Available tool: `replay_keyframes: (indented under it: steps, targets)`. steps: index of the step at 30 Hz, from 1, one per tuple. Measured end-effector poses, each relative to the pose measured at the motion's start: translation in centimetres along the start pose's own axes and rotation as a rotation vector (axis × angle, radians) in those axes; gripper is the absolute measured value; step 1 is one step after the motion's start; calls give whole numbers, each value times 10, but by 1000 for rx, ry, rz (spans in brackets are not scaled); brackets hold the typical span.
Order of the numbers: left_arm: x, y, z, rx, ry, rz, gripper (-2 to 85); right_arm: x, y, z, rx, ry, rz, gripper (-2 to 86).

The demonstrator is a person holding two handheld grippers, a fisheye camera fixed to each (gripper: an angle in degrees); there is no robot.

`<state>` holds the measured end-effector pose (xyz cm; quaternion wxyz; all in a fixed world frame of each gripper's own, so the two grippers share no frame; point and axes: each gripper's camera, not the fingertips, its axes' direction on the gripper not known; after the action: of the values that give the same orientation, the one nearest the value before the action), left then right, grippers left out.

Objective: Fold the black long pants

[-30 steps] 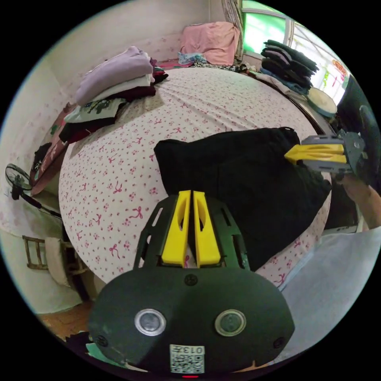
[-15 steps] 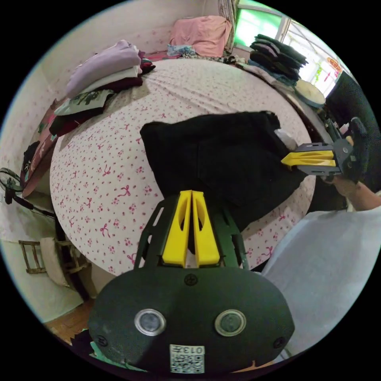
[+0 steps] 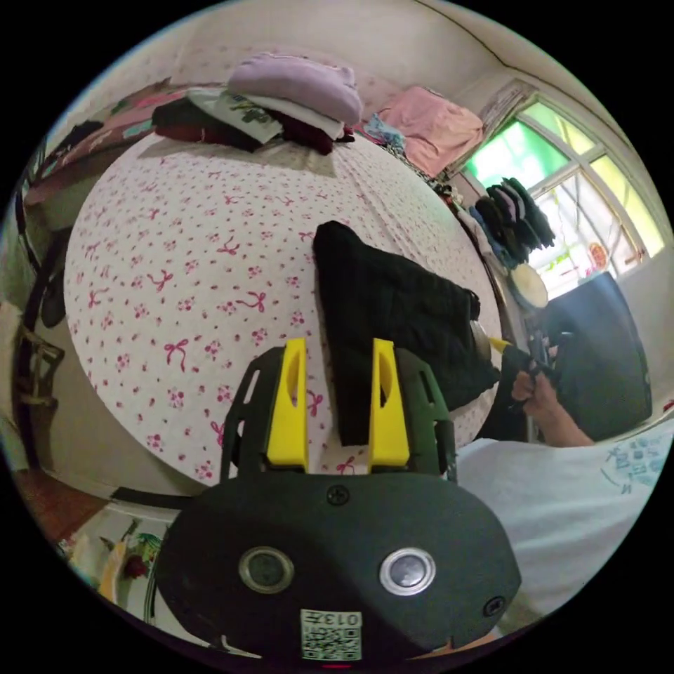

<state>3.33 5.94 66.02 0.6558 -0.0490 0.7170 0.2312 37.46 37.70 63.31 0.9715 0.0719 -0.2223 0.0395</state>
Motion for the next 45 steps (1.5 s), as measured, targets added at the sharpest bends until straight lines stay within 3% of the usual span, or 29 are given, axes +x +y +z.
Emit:
replay_keyframes:
  steps: [4,12,16,22,26,31,36,45]
  targets:
    - [-24,-19,16,-79,143,-9,139,43,-6,18,-44,-121,97,132]
    - [-36,-43,44,-167,194,-7,124,84,-25,35,-105,-192,149,126]
    - [-24,-52,39,-165,135,49,95,93,-35,31,-107,-221,119,103]
    - [2,-50,32,-110,2,145,86,60,-44,23,-111,42,-163,109]
    - [-23,-50,43,-96,117,47,98,104,-52,31,-114,-134,52,119]
    - [-35,-56,62,-122,189,6,81,113,-63,31,-114,-168,42,97]
    - [4,-61,44,-83,94,120,61,84,-75,14,-89,-38,-89,77]
    - [49,-67,24,4,214,219,57,67,-79,-46,28,22,-134,75]
